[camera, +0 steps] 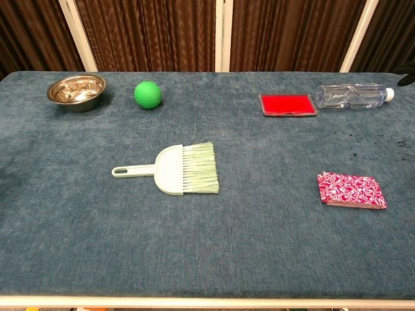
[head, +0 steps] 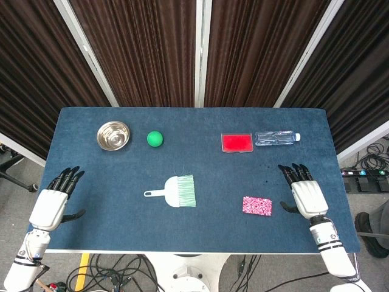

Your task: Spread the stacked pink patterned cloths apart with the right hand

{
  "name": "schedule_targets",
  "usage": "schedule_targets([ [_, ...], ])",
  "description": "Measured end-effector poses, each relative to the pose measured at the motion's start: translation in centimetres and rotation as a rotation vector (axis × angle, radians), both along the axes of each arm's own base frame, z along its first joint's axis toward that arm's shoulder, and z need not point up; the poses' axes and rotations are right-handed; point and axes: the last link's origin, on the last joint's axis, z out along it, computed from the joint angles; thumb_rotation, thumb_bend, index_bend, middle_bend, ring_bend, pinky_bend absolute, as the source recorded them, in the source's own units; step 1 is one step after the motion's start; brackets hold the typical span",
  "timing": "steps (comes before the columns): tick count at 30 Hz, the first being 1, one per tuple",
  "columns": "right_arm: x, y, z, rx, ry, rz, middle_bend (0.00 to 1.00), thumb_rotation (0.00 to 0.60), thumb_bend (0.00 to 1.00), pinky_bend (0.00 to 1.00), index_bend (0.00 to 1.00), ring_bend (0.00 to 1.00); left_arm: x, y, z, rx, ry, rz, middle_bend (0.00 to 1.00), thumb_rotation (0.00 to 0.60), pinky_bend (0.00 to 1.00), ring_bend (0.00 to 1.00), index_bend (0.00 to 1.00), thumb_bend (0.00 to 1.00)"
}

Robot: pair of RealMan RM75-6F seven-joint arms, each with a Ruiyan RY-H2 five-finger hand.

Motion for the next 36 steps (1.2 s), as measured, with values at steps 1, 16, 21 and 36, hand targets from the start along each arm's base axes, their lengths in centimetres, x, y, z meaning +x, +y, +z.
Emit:
schedule_targets([
  [1,0.0,0.0,-0.1,0.006,0.006,-0.002,0.14,0.6,0.1,0.0,0.0,0.0,0.0,0.0,0.0,0.0,-0.003,-0.004,0.04,0.6,0.23,0.03,0.08,0.0],
  [16,0.0,1.0,-4.1,0.158,0.113,-0.029,0.21,0.6,0.1,0.0,0.0,0.0,0.0,0.2,-0.7,-0.016,-0.022,-0.011,0.04,0.6,0.23,0.03,0.08,0.0],
  [21,0.4,1.1,-5.5,0.179,0.117,-0.017,0.22,0.6,0.11,0.0,0.0,0.0,-0.2,0.1,-0.7,-0.015,-0.026,-0.011,0.04,0.6,0.23,0.03,0.08,0.0],
  [36,0.9,1.1,-8.7,0.2,0.148,0.017,0.24,0.6,0.11,0.0,0.0,0.0,-0.9,-0.2,-0.1,-0.009,-0.04,-0.005,0.04,0.6,0.23,0.03,0.08,0.0],
])
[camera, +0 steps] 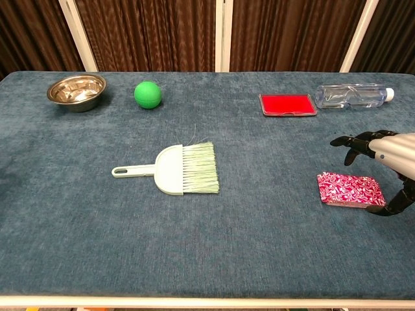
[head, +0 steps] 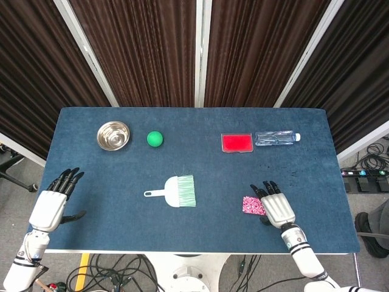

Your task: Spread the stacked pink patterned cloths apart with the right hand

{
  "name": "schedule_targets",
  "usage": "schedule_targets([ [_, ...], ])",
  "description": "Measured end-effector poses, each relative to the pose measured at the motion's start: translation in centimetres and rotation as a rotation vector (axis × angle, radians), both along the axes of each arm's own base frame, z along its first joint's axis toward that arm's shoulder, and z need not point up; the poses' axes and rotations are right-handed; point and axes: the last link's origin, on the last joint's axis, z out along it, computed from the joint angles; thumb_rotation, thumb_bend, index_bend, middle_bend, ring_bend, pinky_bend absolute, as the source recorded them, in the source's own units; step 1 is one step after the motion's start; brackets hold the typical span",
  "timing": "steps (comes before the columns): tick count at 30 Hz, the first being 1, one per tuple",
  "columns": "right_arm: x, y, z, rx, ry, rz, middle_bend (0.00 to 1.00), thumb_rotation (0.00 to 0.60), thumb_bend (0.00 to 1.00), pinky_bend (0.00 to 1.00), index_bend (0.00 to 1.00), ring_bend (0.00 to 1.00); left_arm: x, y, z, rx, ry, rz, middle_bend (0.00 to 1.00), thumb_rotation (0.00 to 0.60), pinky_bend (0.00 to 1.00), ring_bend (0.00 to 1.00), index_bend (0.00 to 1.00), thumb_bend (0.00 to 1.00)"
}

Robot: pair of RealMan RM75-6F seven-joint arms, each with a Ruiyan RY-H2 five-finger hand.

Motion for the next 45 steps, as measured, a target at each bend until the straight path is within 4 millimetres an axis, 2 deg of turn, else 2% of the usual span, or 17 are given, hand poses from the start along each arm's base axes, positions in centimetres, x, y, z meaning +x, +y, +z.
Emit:
schedule_targets([
  [11,0.1,-0.1,-0.9,-0.003,0.007,0.004,0.24,0.6,0.12,0.0,0.0,0.0,-0.5,-0.2,0.1,0.0,-0.007,0.01,0.04,0.6,0.23,0.03,0.08,0.0],
  [24,0.4,-0.5,-1.5,-0.01,0.002,0.01,0.29,0.6,0.12,0.0,0.0,0.01,-1.3,-0.5,0.2,-0.005,-0.015,0.016,0.04,0.6,0.23,0.03,0.08,0.0],
  [27,0.5,-0.6,-1.6,-0.012,0.004,0.011,0.29,0.6,0.12,0.0,0.04,0.02,-1.4,-0.6,0.2,-0.007,-0.015,0.018,0.04,0.6,0.23,0.03,0.08,0.0],
  [34,0.4,-0.6,-1.9,-0.016,0.015,0.01,0.3,0.6,0.12,0.0,0.19,0.02,-1.6,-0.7,0.2,-0.005,-0.018,0.017,0.04,0.6,0.23,0.03,0.08,0.0],
  [45,0.2,-0.7,-2.1,-0.021,0.034,-0.003,0.31,0.6,0.12,0.0,0.24,0.02,-1.9,-0.8,0.2,-0.01,-0.02,0.021,0.04,0.6,0.23,0.03,0.08,0.0],
])
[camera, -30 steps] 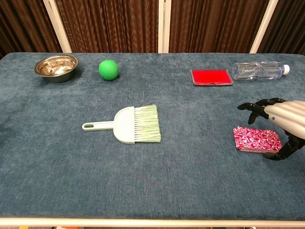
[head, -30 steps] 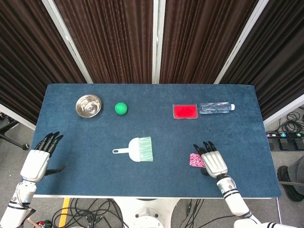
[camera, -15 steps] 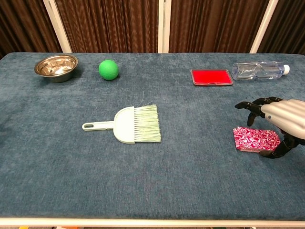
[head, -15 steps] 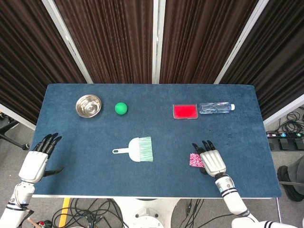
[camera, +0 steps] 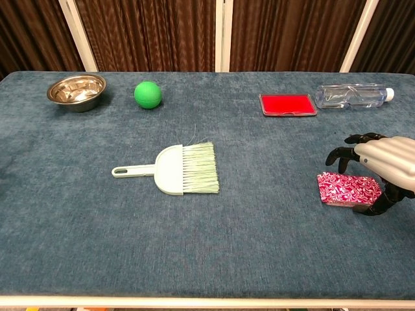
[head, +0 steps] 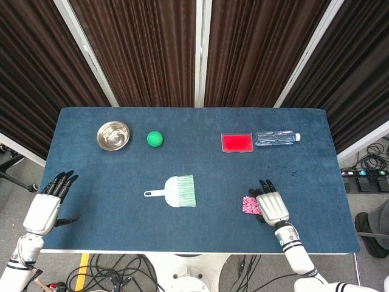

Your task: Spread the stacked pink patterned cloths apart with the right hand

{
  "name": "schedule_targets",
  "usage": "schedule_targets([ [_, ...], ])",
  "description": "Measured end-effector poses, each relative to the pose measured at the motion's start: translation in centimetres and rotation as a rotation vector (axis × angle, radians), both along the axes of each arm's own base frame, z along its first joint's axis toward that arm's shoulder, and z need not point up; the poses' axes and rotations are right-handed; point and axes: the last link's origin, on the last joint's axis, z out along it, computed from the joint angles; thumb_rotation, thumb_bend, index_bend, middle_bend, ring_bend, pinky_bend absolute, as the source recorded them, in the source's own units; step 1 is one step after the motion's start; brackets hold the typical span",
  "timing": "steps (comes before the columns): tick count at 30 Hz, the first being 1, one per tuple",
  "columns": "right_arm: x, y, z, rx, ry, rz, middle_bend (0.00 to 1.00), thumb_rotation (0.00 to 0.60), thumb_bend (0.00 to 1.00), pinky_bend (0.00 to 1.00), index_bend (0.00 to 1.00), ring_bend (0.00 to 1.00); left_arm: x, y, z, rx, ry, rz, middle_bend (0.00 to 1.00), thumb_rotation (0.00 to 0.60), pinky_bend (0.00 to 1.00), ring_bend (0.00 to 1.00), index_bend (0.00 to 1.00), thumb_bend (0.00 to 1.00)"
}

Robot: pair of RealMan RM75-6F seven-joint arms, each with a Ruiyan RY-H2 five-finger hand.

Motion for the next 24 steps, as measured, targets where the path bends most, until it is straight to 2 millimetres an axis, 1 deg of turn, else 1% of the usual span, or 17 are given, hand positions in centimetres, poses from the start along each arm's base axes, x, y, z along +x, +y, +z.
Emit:
schedule_targets([
  [12,0.13,0.07,-0.2,-0.005,-0.005,0.0,0.36,0.6,0.13,0.0,0.32,0.05,-0.1,-0.03,-0.02,-0.002,-0.001,0.003,0.04,0.6,0.23,0.03,0.08,0.0],
  [24,0.28,-0.04,-0.13,-0.025,-0.013,0.002,0.39,0.6,0.16,0.0,0.36,0.06,-0.21,-0.14,-0.06,-0.007,-0.003,0.007,0.04,0.6,0.23,0.03,0.08,0.0],
])
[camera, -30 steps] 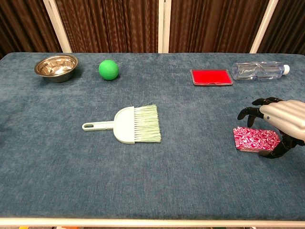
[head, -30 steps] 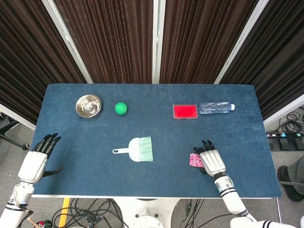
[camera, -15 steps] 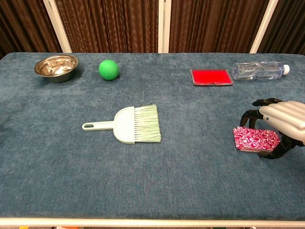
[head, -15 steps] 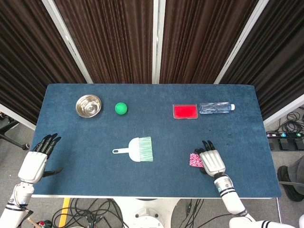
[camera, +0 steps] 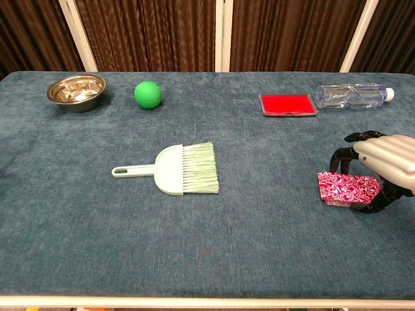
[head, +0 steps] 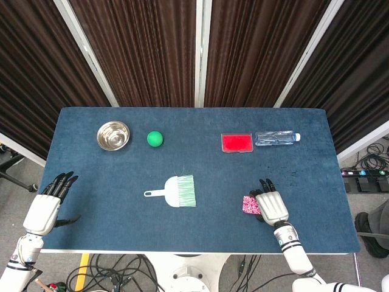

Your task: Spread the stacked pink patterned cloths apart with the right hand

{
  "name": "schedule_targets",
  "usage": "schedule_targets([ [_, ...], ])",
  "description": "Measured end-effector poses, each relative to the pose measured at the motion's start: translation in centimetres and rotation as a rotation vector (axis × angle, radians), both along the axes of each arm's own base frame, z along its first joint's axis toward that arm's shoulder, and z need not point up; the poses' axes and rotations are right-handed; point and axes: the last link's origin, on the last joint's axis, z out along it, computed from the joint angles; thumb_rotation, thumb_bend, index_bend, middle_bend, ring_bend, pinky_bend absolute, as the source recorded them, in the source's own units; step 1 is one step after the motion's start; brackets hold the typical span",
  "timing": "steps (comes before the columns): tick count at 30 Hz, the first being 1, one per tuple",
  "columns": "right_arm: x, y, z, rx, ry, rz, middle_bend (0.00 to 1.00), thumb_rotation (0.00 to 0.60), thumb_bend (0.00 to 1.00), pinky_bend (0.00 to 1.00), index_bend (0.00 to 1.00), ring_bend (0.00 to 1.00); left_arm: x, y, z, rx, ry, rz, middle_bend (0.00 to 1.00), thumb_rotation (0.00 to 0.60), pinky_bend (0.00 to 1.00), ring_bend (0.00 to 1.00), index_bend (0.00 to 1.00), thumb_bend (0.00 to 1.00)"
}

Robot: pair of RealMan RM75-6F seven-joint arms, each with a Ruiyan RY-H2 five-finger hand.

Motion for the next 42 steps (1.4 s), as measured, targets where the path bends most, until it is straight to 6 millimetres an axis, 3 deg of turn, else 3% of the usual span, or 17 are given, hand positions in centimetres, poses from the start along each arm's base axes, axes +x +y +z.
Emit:
schedule_targets([
  [22,0.9,-0.4,1.3,-0.042,-0.014,0.017,0.4,0.6,0.17,0.0,0.37,0.06,0.1,0.1,0.0,-0.007,-0.003,0.004,0.04,0.6,0.23,0.03,0.08,0.0],
  [33,2.5,-4.2,2.6,-0.1,-0.025,0.036,0.41,0.6,0.18,0.0,0.38,0.07,0.1,0.0,0.0,-0.005,0.003,0.001,0.04,0.6,0.23,0.03,0.08,0.0],
  [42,2.7,-8.1,1.7,-0.097,0.0,0.023,0.41,0.6,0.19,0.0,0.39,0.07,0.0,-0.3,0.1,-0.003,0.017,0.008,0.04,0.6,0.23,0.03,0.08,0.0],
])
